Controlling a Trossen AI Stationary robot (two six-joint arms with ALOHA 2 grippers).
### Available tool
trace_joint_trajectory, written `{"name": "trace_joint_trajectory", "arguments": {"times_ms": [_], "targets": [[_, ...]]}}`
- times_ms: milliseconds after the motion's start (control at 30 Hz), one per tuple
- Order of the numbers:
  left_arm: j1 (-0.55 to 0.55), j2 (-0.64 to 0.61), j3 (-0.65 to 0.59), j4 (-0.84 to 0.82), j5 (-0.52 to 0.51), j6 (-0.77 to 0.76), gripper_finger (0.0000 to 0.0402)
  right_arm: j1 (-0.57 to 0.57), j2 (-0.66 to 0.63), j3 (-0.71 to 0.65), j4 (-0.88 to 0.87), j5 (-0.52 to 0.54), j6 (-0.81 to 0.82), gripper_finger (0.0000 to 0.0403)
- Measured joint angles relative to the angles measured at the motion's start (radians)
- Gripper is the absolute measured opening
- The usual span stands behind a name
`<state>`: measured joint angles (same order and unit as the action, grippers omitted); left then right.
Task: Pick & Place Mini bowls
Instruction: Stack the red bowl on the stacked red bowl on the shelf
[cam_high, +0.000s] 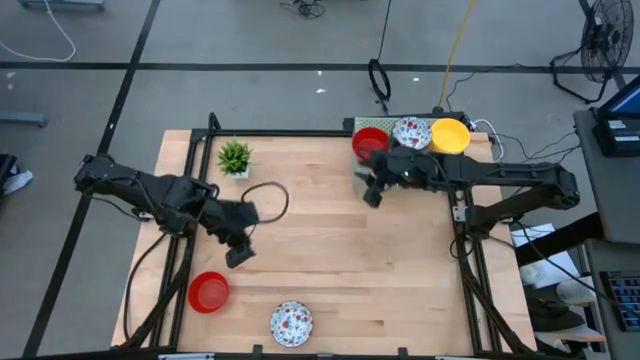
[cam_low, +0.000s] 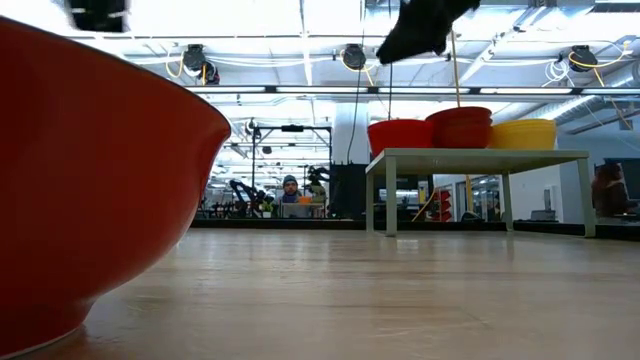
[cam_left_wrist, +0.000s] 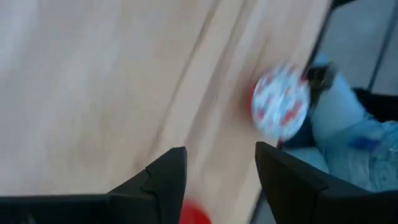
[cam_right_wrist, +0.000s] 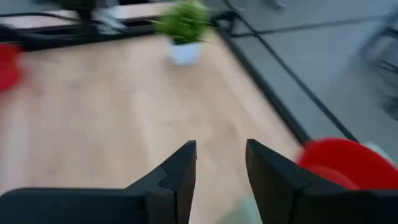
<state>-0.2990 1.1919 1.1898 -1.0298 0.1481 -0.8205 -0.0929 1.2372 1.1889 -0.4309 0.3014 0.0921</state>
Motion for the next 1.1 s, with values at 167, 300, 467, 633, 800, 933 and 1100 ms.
{"name": "trace_joint_trajectory", "arguments": {"times_ms": [167,300,467,633,800,933,1100], "targets": [[-0.101,0.000,-0.071,-0.160,0.010,-0.300,0.0195,0.107,-0.004,-0.007,0.008,-0.018,0.000,0.0130],[-0.189,0.000,-0.163,-0.189,0.010,-0.443,0.0195,0.179,-0.004,-0.045,0.051,-0.017,-0.003,0.0130],[-0.283,0.000,-0.300,-0.171,0.010,-0.477,0.0195,0.234,-0.003,-0.112,0.140,-0.017,-0.007,0.0130],[-0.342,0.000,-0.414,-0.145,0.060,-0.438,0.0195,0.257,-0.004,-0.159,0.192,-0.016,-0.007,0.0130],[-0.387,0.000,-0.472,-0.057,0.087,-0.319,0.0195,0.260,-0.004,-0.168,0.226,-0.015,0.002,0.0130],[-0.415,0.000,-0.487,-0.014,0.047,-0.248,0.0195,0.260,-0.004,-0.169,0.246,-0.015,0.001,0.0130],[-0.451,0.000,-0.504,-0.001,-0.036,-0.165,0.0195,0.260,-0.004,-0.169,0.266,-0.015,0.001,0.0130]]}}
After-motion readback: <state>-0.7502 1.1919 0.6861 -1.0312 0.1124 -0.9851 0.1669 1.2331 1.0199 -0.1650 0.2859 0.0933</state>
